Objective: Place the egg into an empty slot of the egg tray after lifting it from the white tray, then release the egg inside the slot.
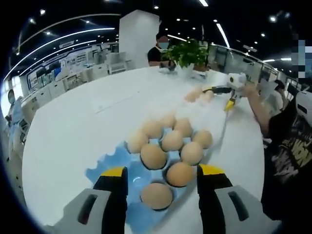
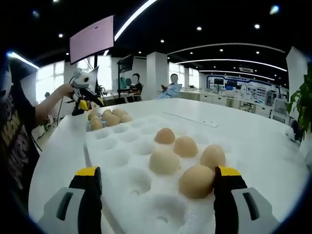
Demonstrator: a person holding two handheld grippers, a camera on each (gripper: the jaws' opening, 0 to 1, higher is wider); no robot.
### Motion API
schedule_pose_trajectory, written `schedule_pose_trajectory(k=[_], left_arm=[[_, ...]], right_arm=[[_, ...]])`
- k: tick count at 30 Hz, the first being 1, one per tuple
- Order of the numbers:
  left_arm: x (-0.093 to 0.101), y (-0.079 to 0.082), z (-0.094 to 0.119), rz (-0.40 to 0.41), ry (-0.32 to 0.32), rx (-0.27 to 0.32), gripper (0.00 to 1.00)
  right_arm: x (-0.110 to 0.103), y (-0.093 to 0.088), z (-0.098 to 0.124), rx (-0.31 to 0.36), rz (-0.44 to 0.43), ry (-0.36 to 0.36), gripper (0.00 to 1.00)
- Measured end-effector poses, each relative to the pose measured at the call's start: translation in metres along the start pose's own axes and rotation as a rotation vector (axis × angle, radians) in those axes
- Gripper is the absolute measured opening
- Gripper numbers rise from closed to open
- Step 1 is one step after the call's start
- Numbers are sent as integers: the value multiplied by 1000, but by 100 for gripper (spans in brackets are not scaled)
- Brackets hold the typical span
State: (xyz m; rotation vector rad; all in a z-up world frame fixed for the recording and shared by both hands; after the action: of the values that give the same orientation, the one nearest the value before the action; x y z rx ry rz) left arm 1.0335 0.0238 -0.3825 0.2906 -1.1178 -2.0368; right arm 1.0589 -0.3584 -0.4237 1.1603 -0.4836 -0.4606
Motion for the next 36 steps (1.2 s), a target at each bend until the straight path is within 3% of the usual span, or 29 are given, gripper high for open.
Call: schedule_pose_trajectory(k=[16,23,36], left_arm=[[26,7,-15,-55,-41,-1,58],[40,18,-27,-82,-75,-1,58],[58,39,-44,-121,-128,9,57]], right_arm=[[2,2,4,-33,36,3,96],[3,-3,4,-43,-11,3,97],[2,-2,3,-19,-2,-2,97]])
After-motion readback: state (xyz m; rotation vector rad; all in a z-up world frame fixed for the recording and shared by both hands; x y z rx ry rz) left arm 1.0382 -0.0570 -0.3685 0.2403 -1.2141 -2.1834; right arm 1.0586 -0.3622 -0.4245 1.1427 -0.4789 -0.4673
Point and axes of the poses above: the point that each gripper's makers call its tool centre point, and the gripper's own axes: z roughly backward along the fingers, x roughly to its right, y roughly out of its top, the point moved 3 cm from there along z, roughly backward along the fingers, and after that the axes turned 7 degrees about z, right-handed, at the moved point
